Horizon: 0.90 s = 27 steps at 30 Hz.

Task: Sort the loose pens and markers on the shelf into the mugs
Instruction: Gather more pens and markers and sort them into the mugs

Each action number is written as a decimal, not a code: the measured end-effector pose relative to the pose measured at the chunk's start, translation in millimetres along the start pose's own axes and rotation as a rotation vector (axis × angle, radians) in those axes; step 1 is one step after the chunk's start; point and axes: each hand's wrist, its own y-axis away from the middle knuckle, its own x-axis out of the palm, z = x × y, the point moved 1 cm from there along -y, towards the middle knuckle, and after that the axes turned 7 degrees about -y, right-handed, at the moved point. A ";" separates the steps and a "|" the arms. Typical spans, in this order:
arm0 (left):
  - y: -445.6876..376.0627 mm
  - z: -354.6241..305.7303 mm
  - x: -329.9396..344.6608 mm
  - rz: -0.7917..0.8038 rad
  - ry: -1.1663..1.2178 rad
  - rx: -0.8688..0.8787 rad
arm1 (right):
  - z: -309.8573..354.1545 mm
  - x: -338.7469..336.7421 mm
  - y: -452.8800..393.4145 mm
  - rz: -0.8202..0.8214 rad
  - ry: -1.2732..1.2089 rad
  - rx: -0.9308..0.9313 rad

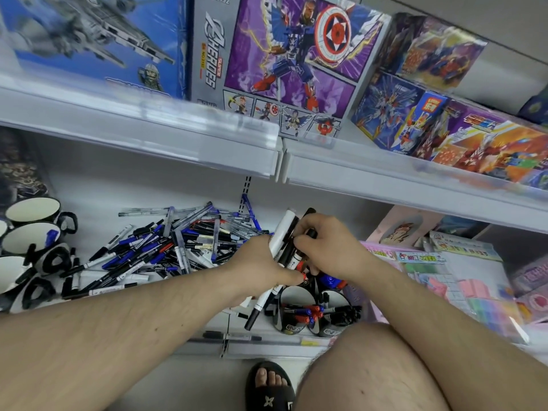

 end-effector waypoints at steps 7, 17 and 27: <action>-0.6 1.3 1.6 0.027 0.004 0.024 | -8.6 3.2 2.5 0.048 -0.238 0.034; -7.9 3.6 -5.0 0.152 0.263 -0.104 | -42.8 -35.1 8.2 -0.219 -0.805 0.096; -18.7 22.5 -6.3 0.061 0.415 -0.202 | -129.2 -72.6 36.7 -0.469 -0.529 0.133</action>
